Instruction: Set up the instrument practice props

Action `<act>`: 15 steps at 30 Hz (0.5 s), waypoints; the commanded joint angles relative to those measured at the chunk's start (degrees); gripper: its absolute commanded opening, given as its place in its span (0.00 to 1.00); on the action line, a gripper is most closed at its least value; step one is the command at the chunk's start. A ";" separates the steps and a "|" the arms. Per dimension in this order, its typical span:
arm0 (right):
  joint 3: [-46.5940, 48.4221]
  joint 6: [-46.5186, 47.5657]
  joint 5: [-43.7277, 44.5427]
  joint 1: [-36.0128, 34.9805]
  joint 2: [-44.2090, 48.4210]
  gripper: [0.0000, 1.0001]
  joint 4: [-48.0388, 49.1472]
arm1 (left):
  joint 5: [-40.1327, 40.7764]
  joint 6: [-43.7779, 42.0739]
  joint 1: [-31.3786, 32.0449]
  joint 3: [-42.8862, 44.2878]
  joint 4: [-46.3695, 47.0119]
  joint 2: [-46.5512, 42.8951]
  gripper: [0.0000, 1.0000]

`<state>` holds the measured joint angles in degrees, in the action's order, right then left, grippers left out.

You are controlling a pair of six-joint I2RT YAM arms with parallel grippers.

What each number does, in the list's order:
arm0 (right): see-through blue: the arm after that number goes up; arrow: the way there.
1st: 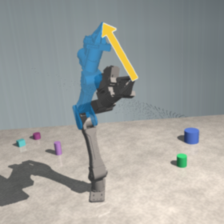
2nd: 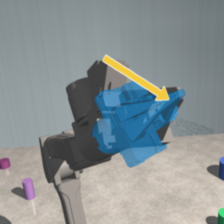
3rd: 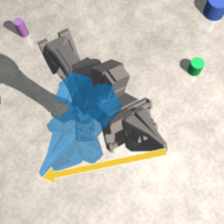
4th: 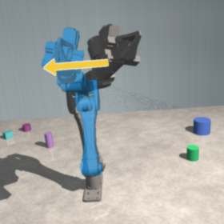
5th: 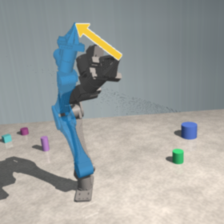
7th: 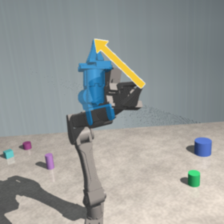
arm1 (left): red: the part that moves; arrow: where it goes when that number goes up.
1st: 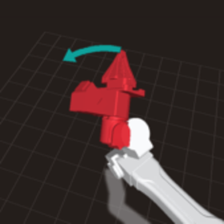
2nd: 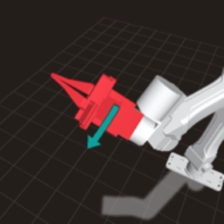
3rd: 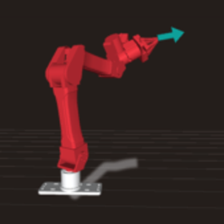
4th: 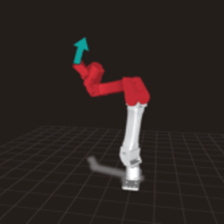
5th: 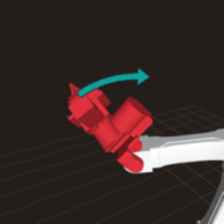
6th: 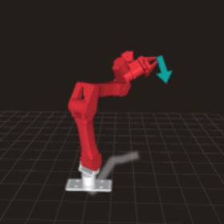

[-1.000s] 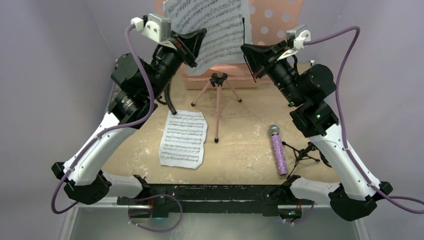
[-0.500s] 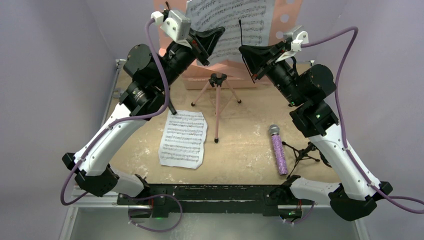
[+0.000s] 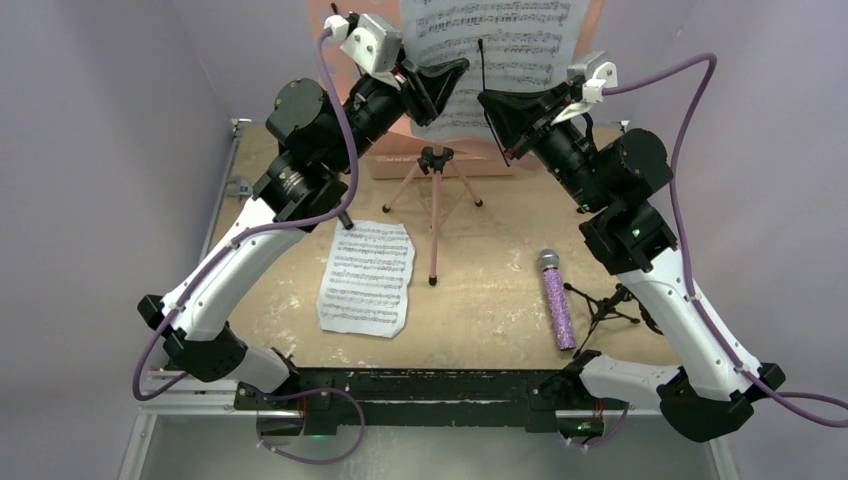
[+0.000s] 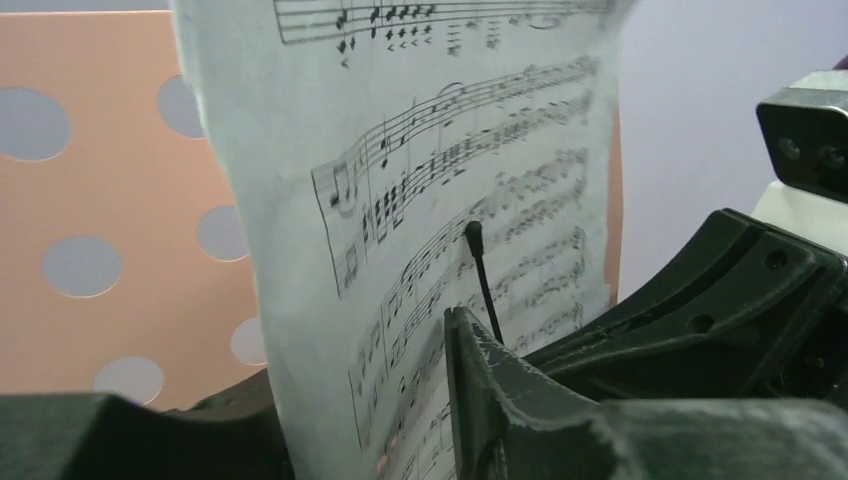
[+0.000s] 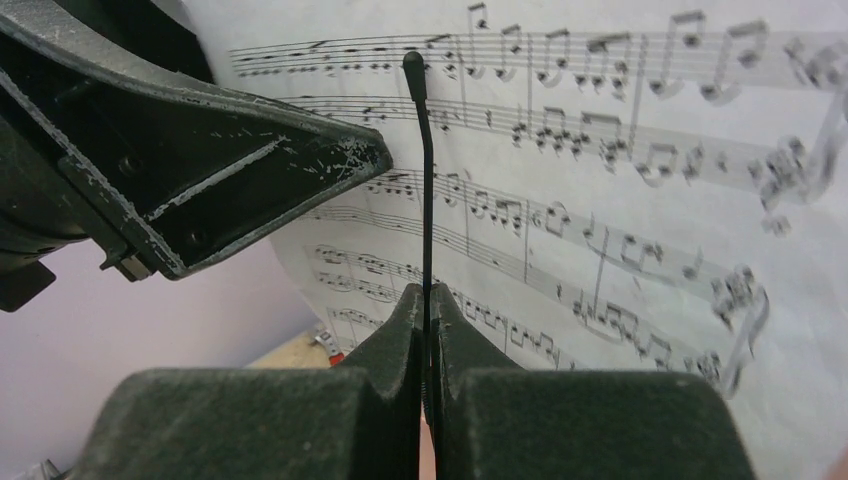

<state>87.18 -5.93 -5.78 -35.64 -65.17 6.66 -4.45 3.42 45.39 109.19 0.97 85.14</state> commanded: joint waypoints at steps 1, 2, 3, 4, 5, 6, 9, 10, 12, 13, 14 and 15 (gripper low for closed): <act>0.80 0.68 -1.08 -0.27 1.19 0.00 5.36 | 6.39 0.01 -0.21 1.40 0.96 -2.12 0.42; 0.80 0.51 -1.08 -0.23 1.18 0.00 5.45 | 8.07 0.13 -0.21 1.05 1.03 -2.55 0.47; 0.87 0.56 -1.16 -0.22 1.11 0.00 5.53 | 8.86 0.08 -0.21 0.67 1.12 -2.99 0.50; 0.84 0.57 -1.16 -0.22 1.10 0.00 5.48 | 9.69 0.04 -0.25 0.32 1.26 -3.46 0.53; 0.76 0.56 -1.16 -0.22 1.16 0.00 5.42 | 10.45 0.01 -0.26 -0.08 1.43 -3.89 0.54; 0.65 0.53 -1.21 -0.22 1.18 0.00 5.39 | 11.16 -0.04 -0.23 -0.62 1.67 -4.30 0.54; 0.66 0.28 -1.25 -0.22 1.09 0.00 5.22 | 13.92 -0.15 -0.29 -1.86 1.93 -5.33 0.53; 0.69 0.38 -1.25 -0.27 1.06 0.00 5.25 | 14.73 -0.13 -0.29 -2.27 1.93 -5.72 0.52; 0.71 0.48 -1.25 -0.23 1.02 0.00 5.23 | 16.01 -0.20 -0.31 -3.17 2.21 -6.24 0.48; 0.67 0.44 -1.22 -0.20 1.01 0.00 5.21 | 16.34 -0.22 -0.34 -3.43 2.39 -6.20 0.46; 0.56 0.37 -1.22 -0.24 1.01 0.00 5.29 | 16.46 -0.25 -0.38 -3.38 2.45 -6.08 0.45; 0.56 0.20 -1.17 -0.22 0.93 0.00 5.24 | 16.41 0.01 -0.40 -3.34 2.60 -5.90 0.44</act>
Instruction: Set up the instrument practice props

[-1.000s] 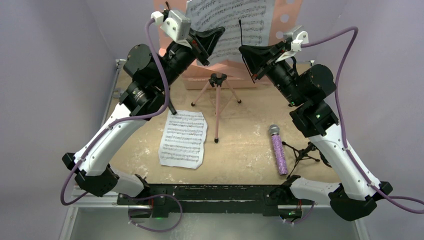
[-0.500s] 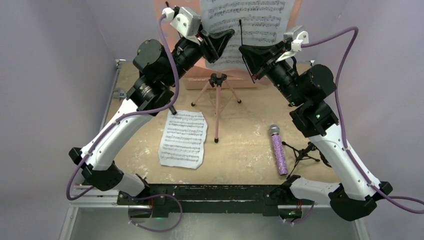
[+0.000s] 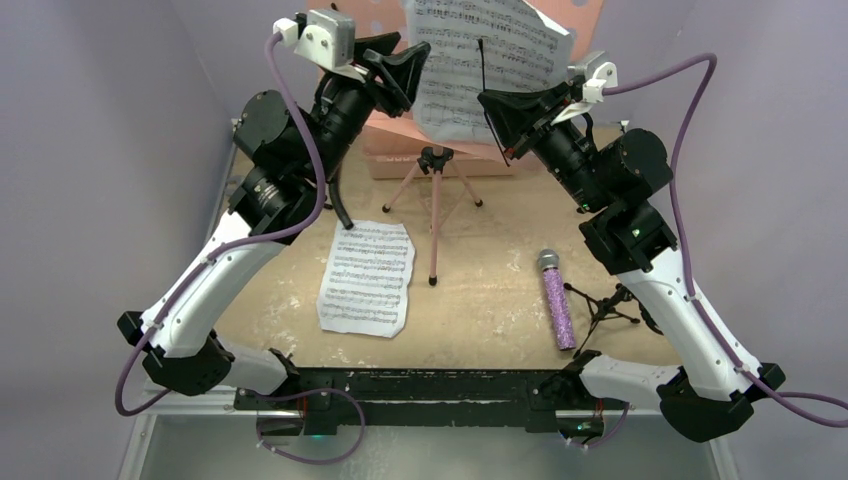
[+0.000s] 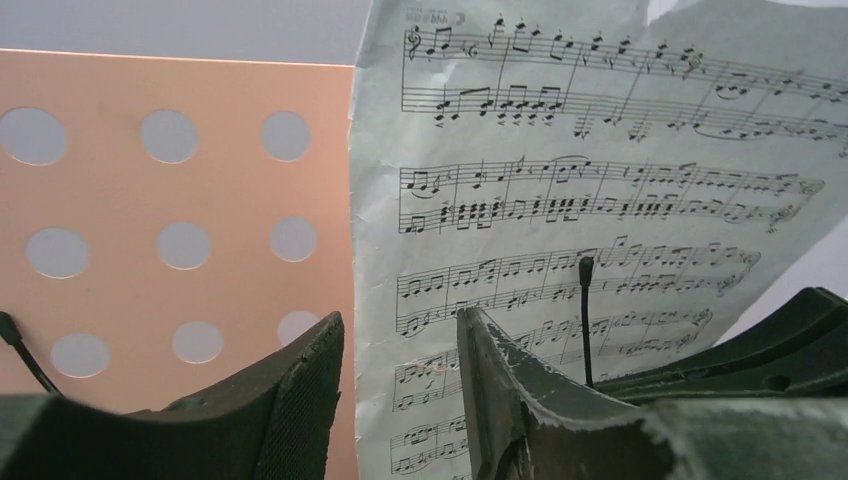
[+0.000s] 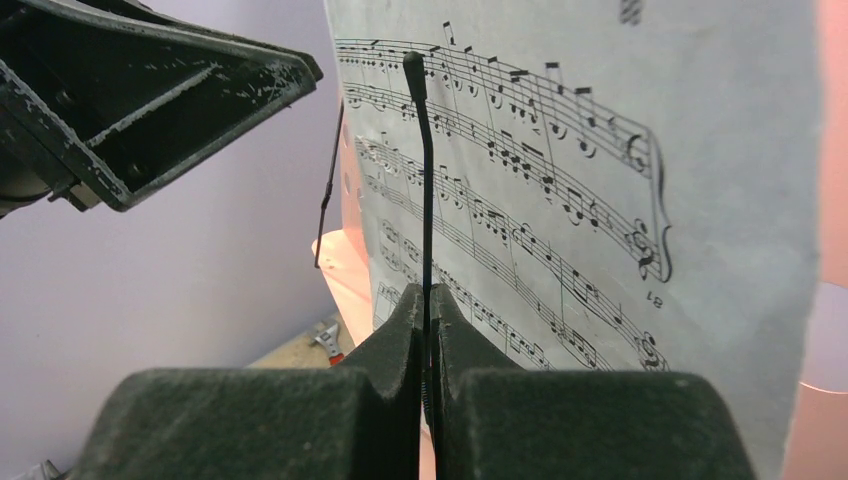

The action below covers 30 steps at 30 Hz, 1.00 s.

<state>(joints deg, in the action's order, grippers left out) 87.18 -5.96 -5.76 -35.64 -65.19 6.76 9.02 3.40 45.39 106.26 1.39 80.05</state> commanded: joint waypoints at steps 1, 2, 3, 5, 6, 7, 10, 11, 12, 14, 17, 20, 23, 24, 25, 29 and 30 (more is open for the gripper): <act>0.68 0.13 -1.12 -0.23 0.88 0.00 5.04 | 2.75 0.15 -0.39 -0.17 2.41 -0.47 0.43; 0.73 0.05 -1.03 -0.22 0.86 0.00 4.96 | 2.62 0.34 -0.48 -0.10 2.70 -0.16 0.43; 0.79 0.00 -0.84 -0.23 0.79 0.00 4.87 | 2.33 0.49 -0.51 -0.08 3.00 0.15 0.42; 0.79 -0.23 -0.31 -0.22 0.85 0.00 4.69 | 1.79 0.66 -0.48 0.19 3.48 0.85 0.41; 0.84 -0.38 -0.03 -0.22 0.85 0.00 4.60 | 1.40 0.86 -0.47 0.51 3.60 1.20 0.41; 0.93 -0.52 0.08 -0.22 0.85 0.00 4.53 | 0.98 1.11 -0.50 0.86 3.66 1.64 0.40; 0.94 -0.36 0.43 -0.22 1.07 0.00 4.56 | -0.75 2.01 -0.60 1.10 4.09 2.50 0.37; 0.83 -0.33 0.68 -0.22 1.11 0.00 4.57 | -1.26 2.30 -0.62 1.12 4.33 2.69 0.37; 0.81 -0.37 0.74 -0.22 1.18 0.00 4.63 | -1.69 2.64 -0.65 1.21 4.52 3.01 0.36; 0.79 -0.45 0.91 -0.23 1.22 0.00 4.66 | -2.67 3.40 -0.65 1.39 4.77 3.35 0.35; 0.80 -0.45 0.93 -0.24 1.20 0.00 4.83 | -4.43 4.63 -0.60 1.58 5.56 3.89 0.34; 0.67 -0.50 1.10 -0.22 1.12 0.00 4.75 | -5.32 5.11 -0.62 1.86 5.75 4.19 0.33; 0.71 -0.62 1.22 -0.27 1.20 0.00 4.99 | -4.16 5.08 -0.63 1.79 5.80 3.87 0.33; 0.65 -0.63 1.58 -0.23 1.25 0.00 4.98 | -3.73 4.88 -0.60 1.71 5.82 3.62 0.34; 0.51 -0.73 2.01 -0.27 1.28 0.00 5.01 | -3.30 4.60 -0.64 1.67 5.75 3.43 0.36; 0.12 -1.59 2.24 -0.22 1.46 0.03 5.60 | -2.31 3.71 -0.64 1.50 5.00 2.71 0.44; -0.03 -1.48 2.29 -0.22 1.62 0.07 5.89 | -2.23 3.66 -0.65 1.39 4.84 2.52 0.46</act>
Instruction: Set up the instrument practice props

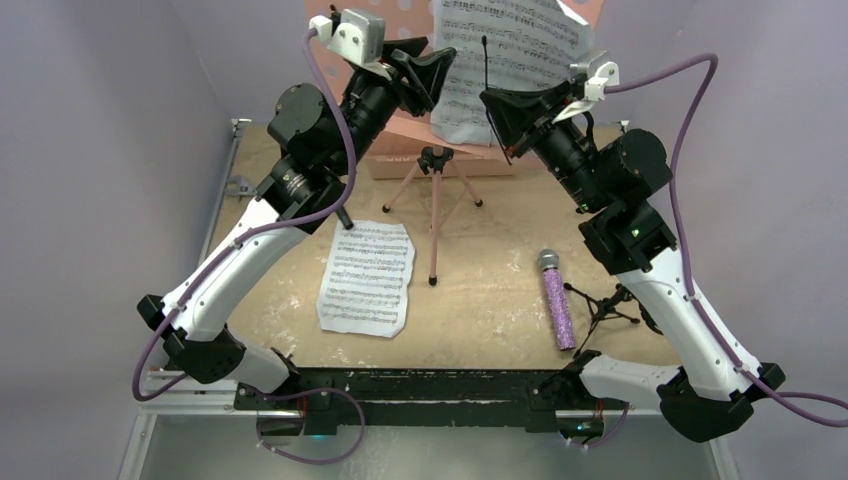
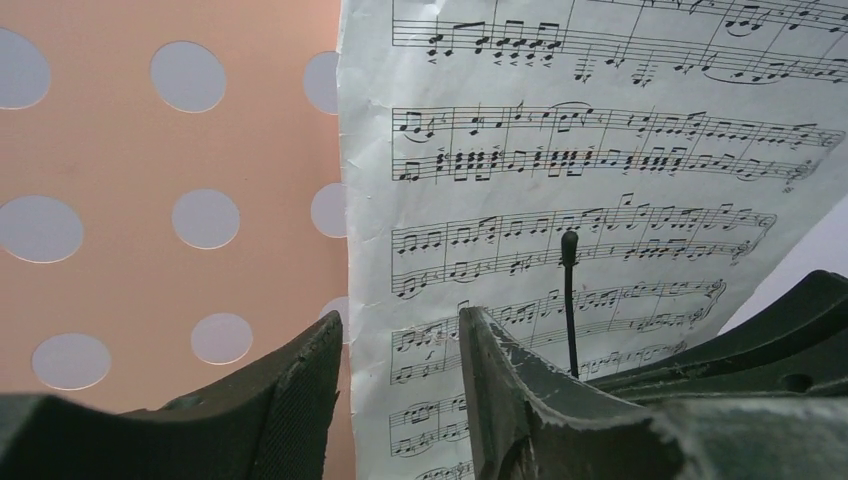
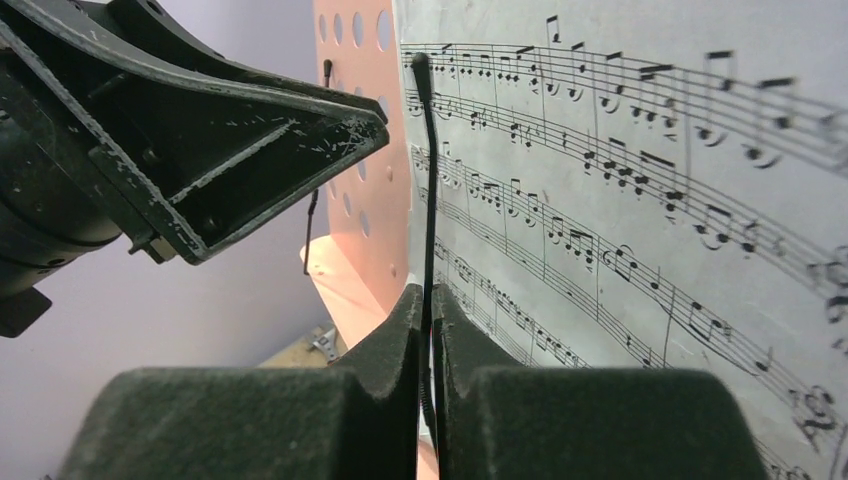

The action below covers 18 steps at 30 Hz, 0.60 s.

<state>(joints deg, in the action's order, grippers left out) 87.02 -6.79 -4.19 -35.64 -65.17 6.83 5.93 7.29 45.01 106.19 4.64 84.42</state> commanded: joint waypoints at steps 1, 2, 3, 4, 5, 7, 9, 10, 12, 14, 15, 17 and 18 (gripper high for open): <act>0.04 -0.72 0.87 -0.22 1.62 0.13 6.09 | 1.03 -0.36 -0.23 1.27 1.49 -2.07 0.49; -0.01 -0.75 1.07 -0.22 1.65 0.19 6.23 | 1.15 -0.49 -0.27 1.08 1.46 -2.27 0.51; 0.03 -0.91 1.23 -0.22 1.63 0.22 6.33 | 1.30 -0.58 -0.24 0.92 1.38 -2.39 0.52; 0.11 -1.15 1.35 -0.27 1.62 0.25 6.28 | 1.35 -0.55 -0.27 0.80 1.22 -2.54 0.54; 0.23 -1.35 1.37 -0.25 1.54 0.29 6.27 | 1.37 -0.58 -0.26 0.71 1.10 -2.70 0.56; 0.35 -1.19 1.37 -0.22 1.70 0.34 6.35 | 1.40 -0.62 -0.23 0.39 0.83 -3.05 0.62; 0.26 -1.07 1.68 -0.24 1.86 0.38 6.52 | 1.58 -0.85 -0.27 -0.11 0.72 -3.64 0.69; 0.25 -1.09 1.84 -0.27 1.96 0.42 6.59 | 1.71 -0.94 -0.23 -0.37 0.65 -3.90 0.72; 0.21 -1.00 1.98 -0.27 2.20 0.49 6.70 | 2.03 -0.96 -0.23 -0.83 0.19 -4.43 0.76; 0.05 -0.69 2.14 -0.22 2.44 0.55 6.58 | 2.34 -1.11 -0.27 -1.51 -0.26 -5.02 0.77; -0.11 -0.68 2.41 -0.22 2.56 0.56 6.49 | 2.64 -1.19 -0.28 -1.90 -0.51 -5.33 0.78; -0.46 -0.61 2.71 -0.22 2.74 0.60 6.37 | 3.36 -1.23 -0.20 -2.65 -1.06 -6.07 0.78; -0.62 -0.51 2.77 -0.24 2.77 0.61 6.21 | 3.60 -1.28 -0.27 -3.11 -1.38 -6.49 0.79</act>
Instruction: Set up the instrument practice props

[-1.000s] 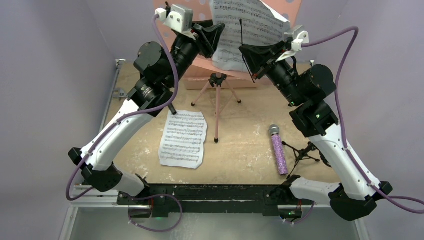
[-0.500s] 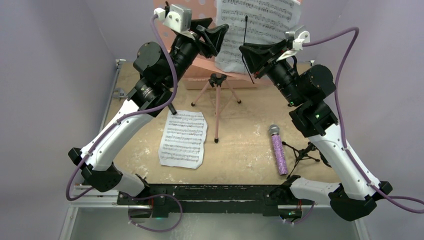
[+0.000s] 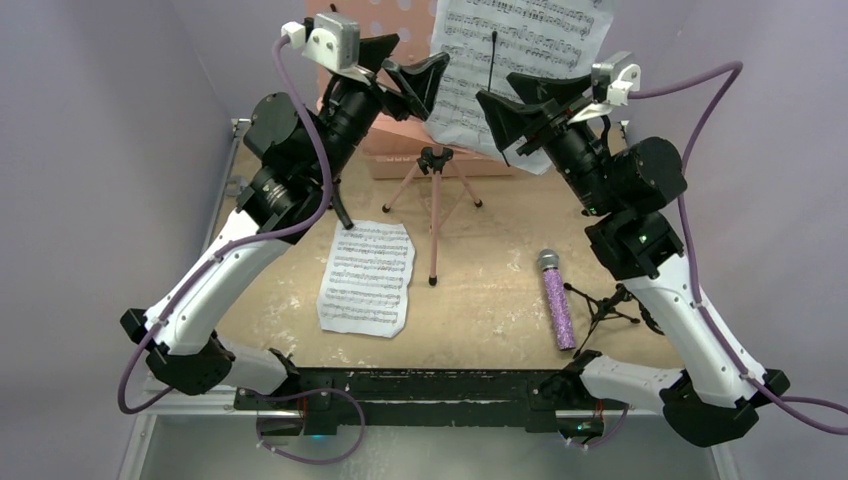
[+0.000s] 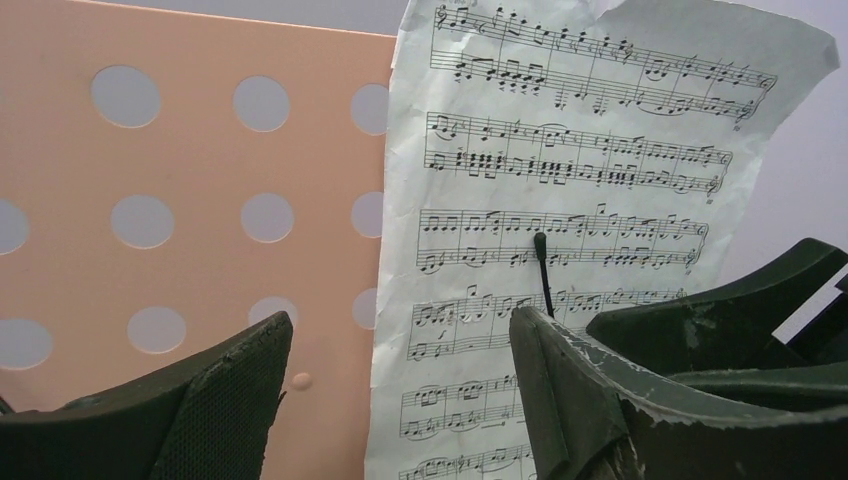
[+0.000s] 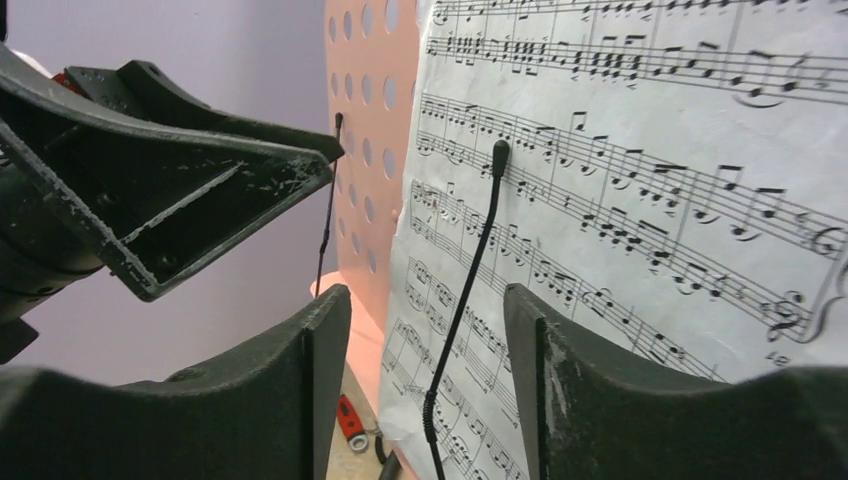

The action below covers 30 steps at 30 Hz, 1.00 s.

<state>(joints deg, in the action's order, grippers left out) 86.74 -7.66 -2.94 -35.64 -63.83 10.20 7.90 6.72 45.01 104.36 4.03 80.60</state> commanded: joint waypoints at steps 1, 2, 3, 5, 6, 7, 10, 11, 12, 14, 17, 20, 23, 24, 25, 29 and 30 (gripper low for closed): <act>-0.34 0.59 1.58 -0.22 1.43 0.62 2.51 | 1.94 -0.62 -0.28 -1.74 -1.04 -3.09 0.79; -0.34 0.91 2.26 -0.22 1.47 0.64 2.14 | 2.21 -0.65 -0.28 -2.40 -1.31 -3.61 0.79; -0.39 1.24 2.70 -0.23 1.51 0.65 1.77 | 2.61 -0.61 -0.21 -3.14 -1.46 -4.20 0.79; -0.38 1.47 4.88 -0.27 1.28 0.67 0.61 | 3.51 -0.31 -0.21 -4.76 -1.61 -5.43 0.79; -0.21 1.69 5.76 -0.23 1.15 0.68 -0.03 | 3.79 -0.06 -0.27 -5.40 -1.76 -6.02 0.79; 0.01 2.10 6.58 -0.22 0.95 0.69 -0.87 | 4.04 0.09 -0.28 -6.05 -1.95 -6.52 0.79; 0.26 4.11 9.50 -0.22 0.44 0.72 -1.66 | 4.52 0.87 -0.27 -7.83 -2.63 -8.09 0.81; 0.46 4.71 10.21 -0.22 0.20 0.73 -1.69 | 4.75 1.03 -0.28 -8.33 -2.93 -8.55 0.81; 0.76 5.16 10.84 -0.23 -0.06 0.73 -1.82 | 4.87 1.28 -0.26 -8.79 -3.35 -8.95 0.82; 1.64 5.56 11.42 -0.22 -0.67 0.74 -2.30 | 5.01 1.91 -0.27 -9.43 -3.93 -9.71 0.84; 2.07 5.90 12.09 -0.24 -1.07 0.74 -2.97 | 5.15 3.02 -0.26 -11.30 -6.34 -11.34 0.86; 1.78 5.88 13.00 -0.22 -0.90 0.74 -2.94 | 5.98 4.53 -0.23 -13.81 -7.18 -13.17 0.87; 1.12 6.80 11.23 -0.23 -0.04 0.75 -1.75 | 6.25 5.98 -0.28 -16.37 -8.31 -15.18 0.88; 0.53 7.25 10.85 -0.24 0.44 0.75 -1.15 | 6.25 6.35 -0.23 -17.31 -8.60 -15.85 0.88; -0.05 7.46 10.77 -0.27 0.95 0.76 -0.57 | 6.14 6.71 -0.27 -18.39 -8.91 -16.58 0.88; -2.84 10.25 7.56 -0.22 3.38 0.82 1.29 | 3.77 7.17 -0.28 -22.99 -8.59 -19.74 0.90; -3.71 11.12 6.31 -0.22 4.16 0.83 2.06 | 3.19 7.09 -0.27 -24.28 -8.07 -20.52 0.90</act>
<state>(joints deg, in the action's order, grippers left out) 85.25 -0.86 6.24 -35.94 -63.22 7.40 13.08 12.32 45.01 83.57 -4.84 63.22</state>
